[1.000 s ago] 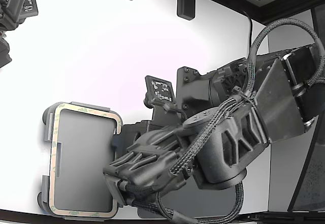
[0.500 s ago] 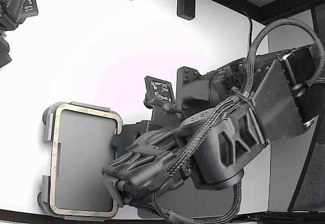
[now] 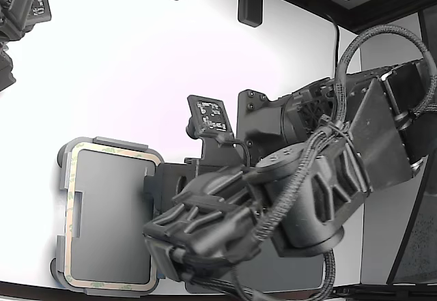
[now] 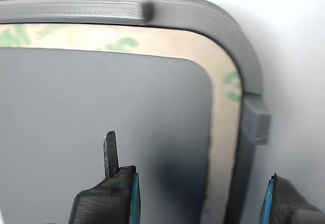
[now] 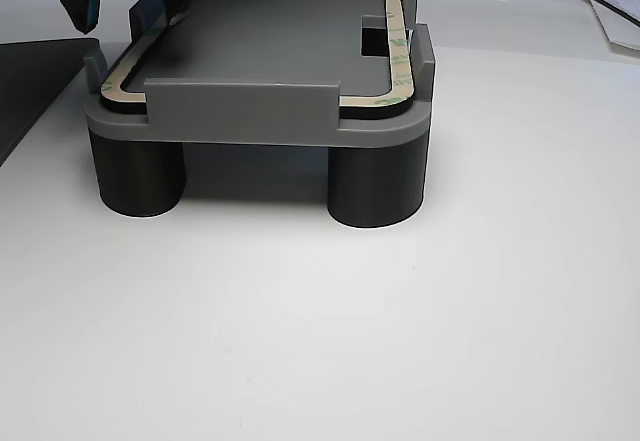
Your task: Move top rectangular frame to the holder.
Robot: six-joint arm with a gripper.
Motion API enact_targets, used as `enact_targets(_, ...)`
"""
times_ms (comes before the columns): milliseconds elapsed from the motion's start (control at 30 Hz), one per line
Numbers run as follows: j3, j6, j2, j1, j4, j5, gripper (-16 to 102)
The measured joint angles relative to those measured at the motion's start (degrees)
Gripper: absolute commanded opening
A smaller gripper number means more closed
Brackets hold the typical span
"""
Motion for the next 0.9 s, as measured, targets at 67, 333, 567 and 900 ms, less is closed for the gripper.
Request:
enact_targets(67, -0.1, -5.2, 2.4, 1.0, -0.3, 4.0, 100)
enact_targets(333, 8.7, -38.9, 18.5, -1.8, -8.4, 19.4, 100)
enact_targets(567, 27.3, -72.4, 40.7, -9.6, -20.6, 14.9, 100)
enact_targets(900, 62.6, -104.2, 77.5, -23.2, -38.2, 4.1, 100)
